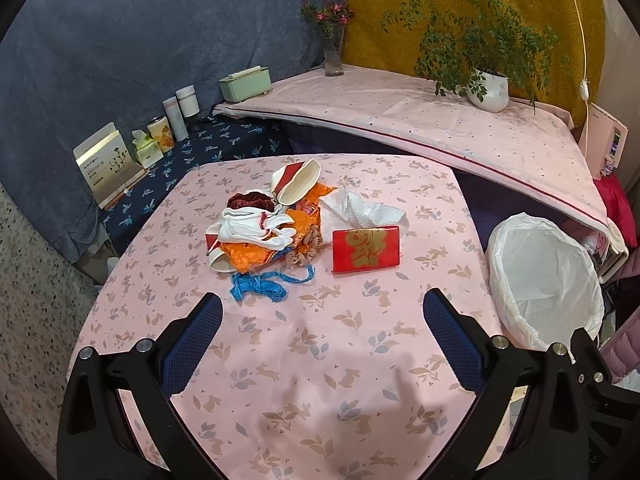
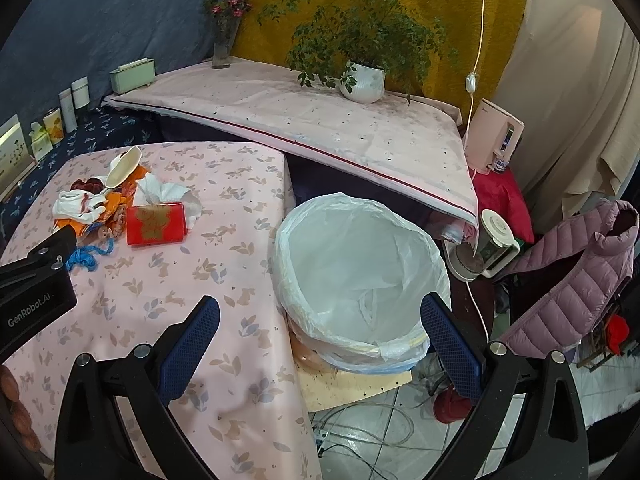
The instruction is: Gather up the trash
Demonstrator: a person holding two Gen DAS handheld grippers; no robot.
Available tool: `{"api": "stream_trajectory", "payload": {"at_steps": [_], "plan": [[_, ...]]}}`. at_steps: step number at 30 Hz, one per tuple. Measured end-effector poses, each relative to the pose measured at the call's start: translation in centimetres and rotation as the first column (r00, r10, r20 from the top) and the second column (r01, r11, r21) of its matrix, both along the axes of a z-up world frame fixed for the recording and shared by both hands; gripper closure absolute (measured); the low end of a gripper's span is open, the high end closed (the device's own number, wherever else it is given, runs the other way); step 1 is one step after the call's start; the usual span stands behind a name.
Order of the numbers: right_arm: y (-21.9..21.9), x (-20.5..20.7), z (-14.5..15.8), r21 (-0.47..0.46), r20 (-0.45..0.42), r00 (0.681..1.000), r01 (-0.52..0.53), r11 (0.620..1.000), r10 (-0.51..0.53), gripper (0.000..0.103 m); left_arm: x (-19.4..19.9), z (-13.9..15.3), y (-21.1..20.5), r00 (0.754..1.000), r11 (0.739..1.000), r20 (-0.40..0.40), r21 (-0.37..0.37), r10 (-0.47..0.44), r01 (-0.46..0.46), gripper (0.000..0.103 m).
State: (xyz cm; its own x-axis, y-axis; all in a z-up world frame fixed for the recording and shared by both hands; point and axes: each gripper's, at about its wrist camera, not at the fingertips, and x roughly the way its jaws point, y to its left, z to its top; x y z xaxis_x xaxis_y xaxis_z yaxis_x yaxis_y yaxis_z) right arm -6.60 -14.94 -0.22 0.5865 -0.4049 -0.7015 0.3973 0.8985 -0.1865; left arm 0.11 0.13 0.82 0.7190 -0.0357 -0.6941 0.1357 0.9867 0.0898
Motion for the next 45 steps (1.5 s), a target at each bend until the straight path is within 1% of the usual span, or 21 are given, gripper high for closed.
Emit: {"api": "stream_trajectory", "payload": {"at_steps": [3,9,15,19,22,24,30,32,38,40,42,44,45], "plan": [[0.1,0.1,0.1,-0.008,0.006,1.0,0.005,1.0,-0.005,0.007,0.3,0.0,0.1,1.0,1.0,-0.002,-0.017,-0.022,0.022,0.007],[0.4,0.7,0.4,-0.015,0.028,0.999,0.018,1.0,-0.018,0.007,1.2,-0.3,0.9,0.999,0.999,0.002,-0.041,-0.035,0.035,0.007],[1.1,2.1,0.5,-0.021,0.059,0.998,0.015,1.0,-0.014,0.007,3.1,-1.6,2.9,0.999,0.998,-0.033,-0.049,-0.036,0.035,0.007],[1.8,3.4,0.2,0.002,0.086,0.996,-0.007,1.0,0.006,0.007,4.9,-3.3,5.2,0.997,0.998,-0.073,-0.063,-0.004,-0.001,0.007],[2.6,4.8,-0.5,0.017,0.09,0.996,-0.028,0.999,0.026,0.007,6.4,-4.7,7.1,0.996,0.997,-0.087,-0.075,0.024,-0.03,0.007],[3.4,6.0,-1.1,0.023,0.084,0.996,-0.042,0.999,0.04,0.007,7.3,-5.8,8.4,0.995,0.996,-0.096,-0.078,0.032,-0.039,0.007],[5.7,9.1,-2.8,0.052,0.08,0.993,-0.088,0.995,0.084,0.007,9.8,-8.9,11.7,0.988,0.991,-0.147,-0.123,0.042,-0.06,0.007],[6.5,10.1,-3.4,0.049,0.08,0.992,-0.103,0.993,0.099,0.007,10.6,-9.9,12.3,0.985,0.987,-0.168,-0.145,0.041,-0.066,0.007],[8.0,13.1,-5.1,0.063,0.062,0.99,-0.131,0.989,0.127,0.007,13.2,-12.6,12.9,0.974,0.985,-0.219,-0.153,0.05,-0.085,0.007],[8.3,13.9,-5.7,0.07,0.054,0.99,-0.134,0.988,0.131,0.007,13.9,-13.5,13.0,0.968,0.982,-0.246,-0.163,0.051,-0.094,0.011],[8.5,14.7,-6.3,0.088,0.049,0.989,-0.141,0.986,0.137,0.007,14.4,-14.1,12.9,0.961,0.98,-0.273,-0.172,0.046,-0.096,0.018],[8.4,15.6,-6.9,0.105,0.044,0.989,-0.142,0.984,0.138,0.007,14.6,-14.5,12.8,0.957,0.978,-0.286,-0.185,0.043,-0.099,0.022],[8.4,16.0,-7.3,0.115,0.041,0.989,-0.143,0.983,0.139,0.007,14.6,-14.6,12.8,0.957,0.974,-0.287,-0.2,0.042,-0.103,0.028]]}}
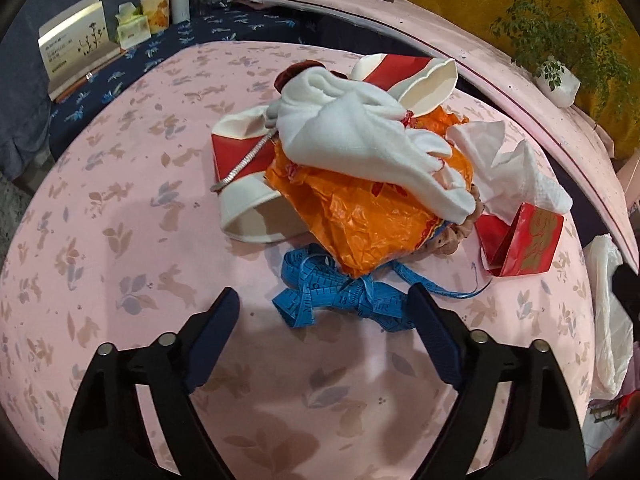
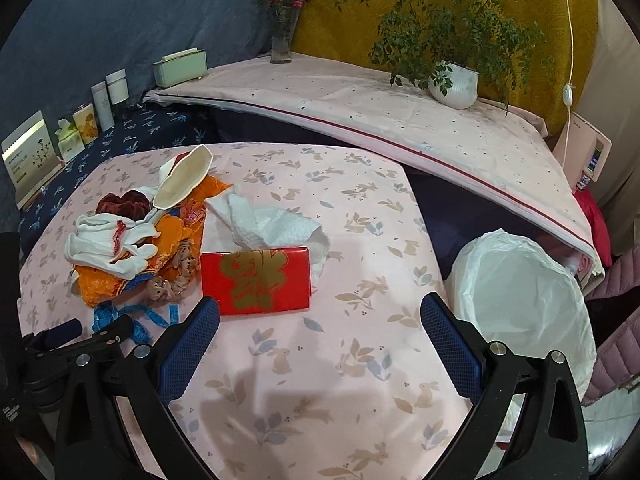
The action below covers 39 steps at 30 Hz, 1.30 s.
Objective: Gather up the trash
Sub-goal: 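Grasp the blue rope with the left tool while the right tool grasps the red tissue box, then carry the rope and tissue box over the white bin and open both tools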
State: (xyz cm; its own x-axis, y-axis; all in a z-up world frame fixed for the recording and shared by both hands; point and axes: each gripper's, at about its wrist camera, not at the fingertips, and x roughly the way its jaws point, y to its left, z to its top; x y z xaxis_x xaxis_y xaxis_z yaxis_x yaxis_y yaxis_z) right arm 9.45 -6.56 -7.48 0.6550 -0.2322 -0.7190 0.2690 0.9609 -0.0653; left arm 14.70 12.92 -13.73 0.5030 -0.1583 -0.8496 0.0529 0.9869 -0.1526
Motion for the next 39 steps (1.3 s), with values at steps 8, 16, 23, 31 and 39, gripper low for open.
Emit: {"api": "stream_trajectory", "payload": {"at_steps": [8,16,23,31,39], "plan": [[-0.3,4.4,-2.5,0.107,-0.028,0.999,-0.034,0.994,0.037,0.007,0.1,0.4,-1.3,0.999,0.998,-0.01,-0.046,-0.037,0.036,0.068],[-0.6,7.3,-5.0,0.183,-0.08,0.992,-0.078,0.98,0.094,0.007,0.4,0.9,-2.1,0.999,0.998,-0.019,-0.045,-0.046,0.046,0.078],[1.5,8.6,-5.6,0.149,-0.096,0.988,-0.108,0.983,0.123,0.007,0.4,0.9,-2.0,0.999,0.998,-0.028,-0.047,-0.041,0.04,0.078],[1.1,8.0,-5.4,0.136,-0.104,0.987,-0.108,0.985,0.122,0.016,-0.1,1.1,-2.4,0.998,0.998,-0.02,-0.042,-0.056,0.055,0.08],[-0.9,4.7,-2.3,0.152,-0.048,0.994,-0.087,0.985,0.095,0.016,-1.7,3.3,-4.4,0.995,0.994,0.017,-0.045,-0.1,0.1,0.08]]}}
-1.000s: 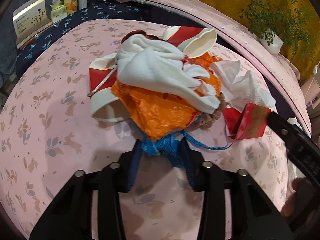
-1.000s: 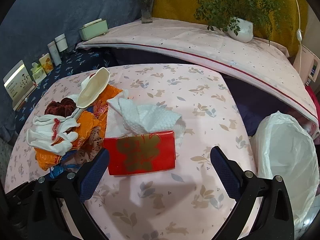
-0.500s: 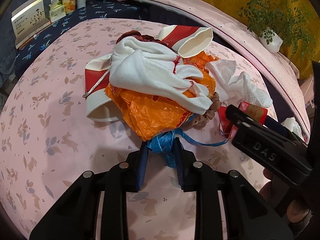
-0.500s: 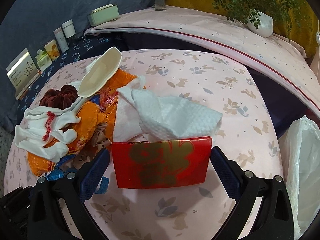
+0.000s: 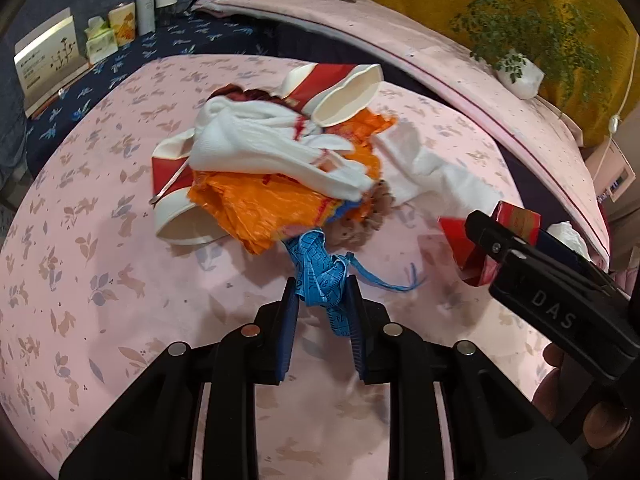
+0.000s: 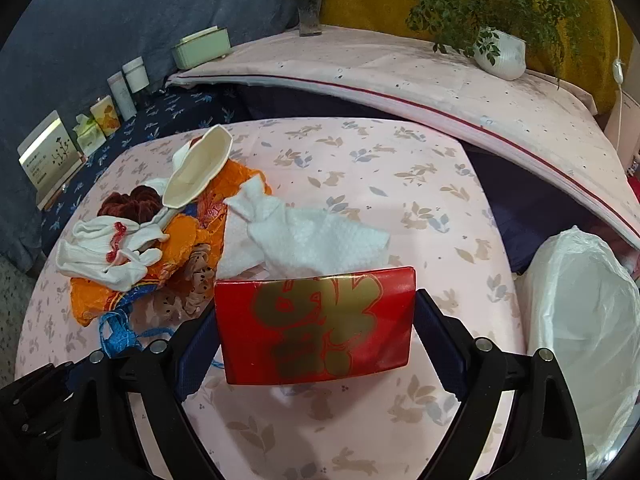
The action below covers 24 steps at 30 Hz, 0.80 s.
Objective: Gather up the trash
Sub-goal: 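Carry the rope and tissue box over the white bin and open both tools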
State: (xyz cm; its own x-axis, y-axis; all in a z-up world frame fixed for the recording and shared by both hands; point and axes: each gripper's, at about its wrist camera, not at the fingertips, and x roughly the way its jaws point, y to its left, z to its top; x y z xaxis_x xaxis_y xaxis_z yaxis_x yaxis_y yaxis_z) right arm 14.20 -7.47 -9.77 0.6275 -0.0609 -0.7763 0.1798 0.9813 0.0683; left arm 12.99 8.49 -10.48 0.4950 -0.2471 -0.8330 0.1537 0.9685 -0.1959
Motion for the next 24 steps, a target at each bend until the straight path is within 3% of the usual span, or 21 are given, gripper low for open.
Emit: {"api": "stream_trajectory", "payload": {"at_steps": [13,24], "plan": [[-7.3,-5.9,7.3,-0.016,0.159,0.976,0.15,0.989,-0.145,0.016,-3.1,5.5,-7.9,0.981,0.988,0.119,0.009,-0.155,0.155,0.08],[-16.6,-12.2,9.3,-0.029,0.205,0.925,0.332,0.943,-0.32,0.016,-5.9,8.0,-18.3,0.92,0.936,0.177,0.015,-0.349,0.352,0.08]]}}
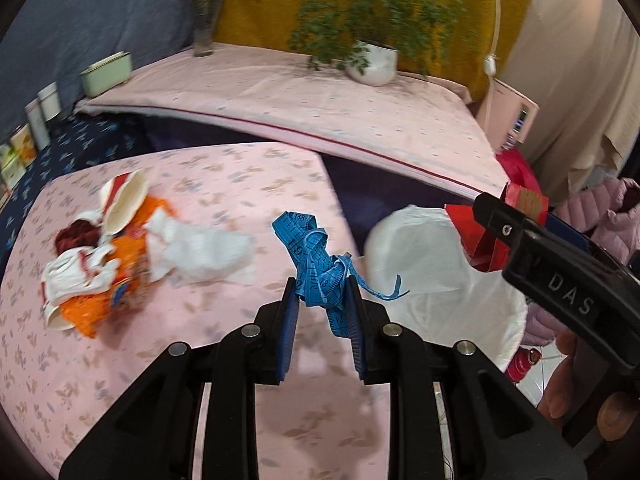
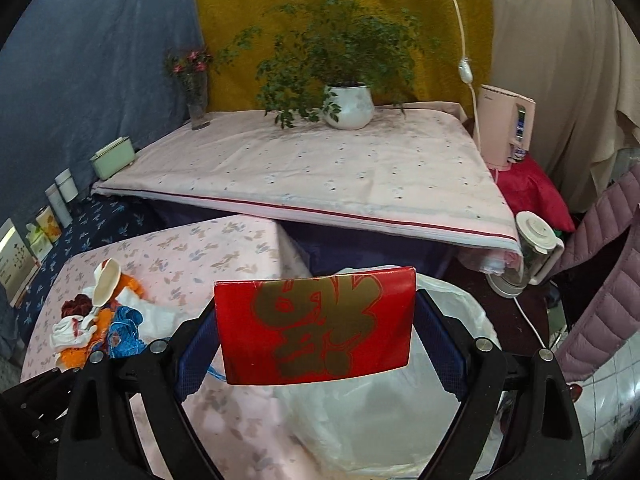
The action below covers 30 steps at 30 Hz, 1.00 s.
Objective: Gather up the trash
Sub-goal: 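Carry the rope and tissue box over the white bin and open both tools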
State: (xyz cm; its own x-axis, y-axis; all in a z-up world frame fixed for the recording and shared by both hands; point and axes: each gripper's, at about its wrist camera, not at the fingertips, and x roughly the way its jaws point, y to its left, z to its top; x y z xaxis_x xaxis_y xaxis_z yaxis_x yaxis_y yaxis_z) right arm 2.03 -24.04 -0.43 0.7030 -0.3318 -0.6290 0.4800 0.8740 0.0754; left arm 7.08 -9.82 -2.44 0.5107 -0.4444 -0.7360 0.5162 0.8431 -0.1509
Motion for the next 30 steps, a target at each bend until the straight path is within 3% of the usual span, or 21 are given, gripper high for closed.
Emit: {"api": "stream_trajectory", "payload": {"at_steps": [8,14,16,18,21,30], "plan": [[-5.7,-3.3,-1.4,0.024,-0.01,0.993,0.115,0.993,-0.114,0.016,-1.8,-0.3,-7.1,0.987,0.987,-0.004,-0.016,-0.161,0.16,0.08],[-8.2,-4.3,-2.4,0.054,-0.018,0.987,0.16,0.986,-0.159,0.016,-2.0,-1.0,-10.2,0.978,0.978,-0.019,-0.01,-0.208,0.208,0.078],[-8.7,-4.5,-2.6,0.062,-0.016,0.986,0.167,0.984,-0.167,0.016,-2.0,-1.2,-10.7,0.979,0.979,-0.014,-0.008,-0.204,0.204,0.07],[-9.0,-4.4,-2.7,0.072,-0.014,0.986,0.168,0.983,-0.167,0.016,-1.9,-1.1,-10.8,0.982,0.982,0.003,-0.005,-0.189,0.189,0.047],[-9.0,-4.3,-2.6,0.074,-0.007,0.986,0.169,0.983,-0.169,0.016,-1.9,-0.9,-10.6,0.985,0.985,0.021,-0.003,-0.174,0.174,0.037],[-8.3,-3.4,-2.3,0.09,0.004,0.988,0.154,0.984,-0.155,0.016,-1.3,-0.5,-9.1,0.991,0.992,0.038,0.008,-0.129,0.129,0.033]]}}
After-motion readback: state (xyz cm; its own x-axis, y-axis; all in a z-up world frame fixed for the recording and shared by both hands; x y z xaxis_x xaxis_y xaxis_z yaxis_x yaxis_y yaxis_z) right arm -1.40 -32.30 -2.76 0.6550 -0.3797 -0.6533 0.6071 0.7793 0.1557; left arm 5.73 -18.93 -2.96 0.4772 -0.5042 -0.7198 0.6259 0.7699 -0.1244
